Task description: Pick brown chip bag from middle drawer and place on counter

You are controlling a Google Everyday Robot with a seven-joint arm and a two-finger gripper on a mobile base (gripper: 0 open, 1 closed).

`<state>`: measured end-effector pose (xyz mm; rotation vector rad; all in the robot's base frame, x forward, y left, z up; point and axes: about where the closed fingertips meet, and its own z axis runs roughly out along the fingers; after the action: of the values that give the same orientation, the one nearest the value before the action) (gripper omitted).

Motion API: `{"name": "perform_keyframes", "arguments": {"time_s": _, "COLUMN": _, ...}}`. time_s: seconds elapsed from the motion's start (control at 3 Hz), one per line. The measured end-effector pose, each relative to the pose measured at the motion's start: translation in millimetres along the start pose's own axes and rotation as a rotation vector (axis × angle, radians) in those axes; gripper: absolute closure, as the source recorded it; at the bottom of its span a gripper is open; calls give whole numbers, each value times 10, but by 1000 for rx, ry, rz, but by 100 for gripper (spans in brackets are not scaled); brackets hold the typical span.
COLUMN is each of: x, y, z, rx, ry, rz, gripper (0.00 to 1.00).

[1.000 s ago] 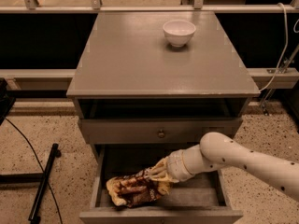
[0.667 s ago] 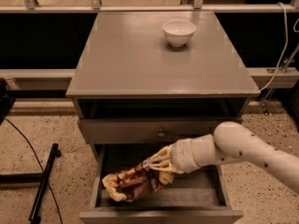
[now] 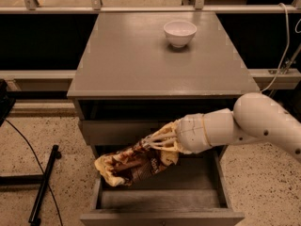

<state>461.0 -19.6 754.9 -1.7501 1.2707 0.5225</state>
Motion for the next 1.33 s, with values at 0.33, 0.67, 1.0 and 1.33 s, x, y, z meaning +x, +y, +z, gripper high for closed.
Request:
{"name": "perform_keyframes", "arguments": {"time_s": 0.33, "x": -450, "y": -349, "z": -335, "rx": 50, "ry": 7, "rz": -70, "gripper": 100}}
{"name": "perform_keyframes", "arguments": {"time_s": 0.67, "x": -869, "y": -756, "z": -701, "rx": 105, "ry": 22, "rz": -134, "gripper": 100}}
{"name": "perform_keyframes", "arguments": {"time_s": 1.0, "x": -1257, "y": -1115, "z": -1104, "rx": 159, "ry": 36, "rz": -182, "gripper": 100}}
{"name": "perform_keyframes", "arguments": {"time_s": 1.33, "x": -1483, "y": -1462, "z": -1545, "rx": 227, "ry": 50, "rz": -195, "gripper": 100}}
